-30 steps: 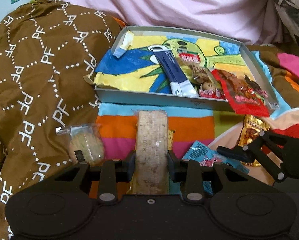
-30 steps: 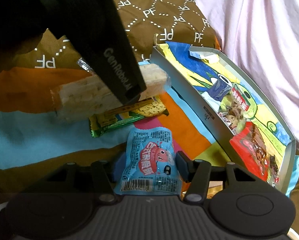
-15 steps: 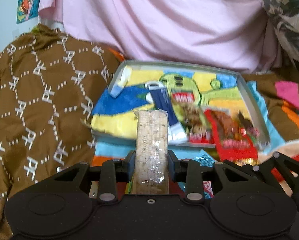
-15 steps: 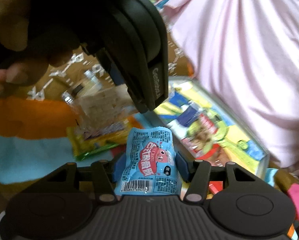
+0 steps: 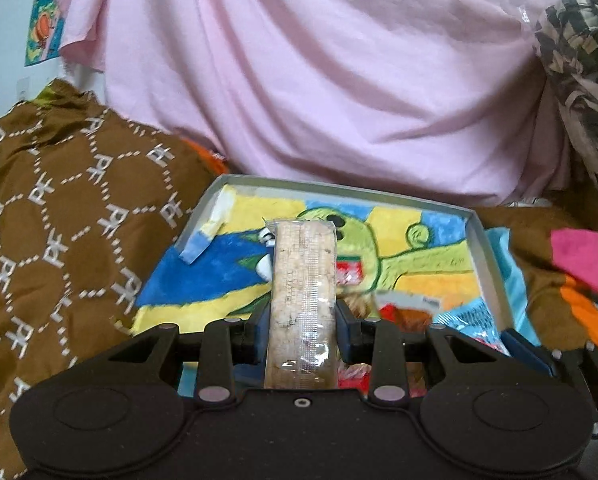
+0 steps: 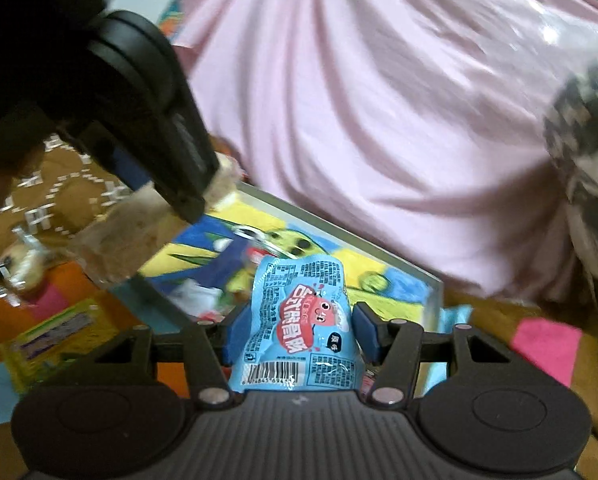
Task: Organize snacks
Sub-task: 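Lift the bar and blue packet and carry both over the tray, then lower both items into the tray and open both tools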
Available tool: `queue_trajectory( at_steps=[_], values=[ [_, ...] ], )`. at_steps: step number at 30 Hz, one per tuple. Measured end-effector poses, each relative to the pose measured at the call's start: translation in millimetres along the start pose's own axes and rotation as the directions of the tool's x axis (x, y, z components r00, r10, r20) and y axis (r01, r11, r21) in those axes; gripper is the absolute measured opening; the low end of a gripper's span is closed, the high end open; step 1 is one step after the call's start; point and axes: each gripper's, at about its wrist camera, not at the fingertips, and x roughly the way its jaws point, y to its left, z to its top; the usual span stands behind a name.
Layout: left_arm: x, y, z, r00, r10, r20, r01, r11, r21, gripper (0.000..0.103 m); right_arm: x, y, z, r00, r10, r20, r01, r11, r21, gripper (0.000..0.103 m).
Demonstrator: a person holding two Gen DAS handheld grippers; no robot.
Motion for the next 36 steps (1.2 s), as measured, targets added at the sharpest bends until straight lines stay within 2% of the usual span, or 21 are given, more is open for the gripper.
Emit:
queue_trajectory(
  at_steps=[6,15,22,36],
  values=[
    [22,-20,16,0.999,-0.034,0.004,0.034,0.999,-0.020,0.035,14,-30,-9,0.999,-0.037,-0.032,0.042,0.989,0.143,0.060],
    [58,-55,25,0.996,-0.083,-0.014,0.083,0.997,0.000,0.035,34,-58,-20,0.998,-0.065,-0.025,0.069,0.967,0.247,0.061],
    [90,-73,19,0.995,-0.087,-0.044,0.087,0.996,-0.012,0.035,49,-71,-26,0.998,-0.056,-0.035,0.065,0.944,0.324,0.062],
    [122,-88,18,0.994,-0.089,-0.056,0.090,0.996,0.020,0.036,62,-76,-32,0.999,-0.002,-0.041,0.015,0.946,0.323,0.064]
  ],
)
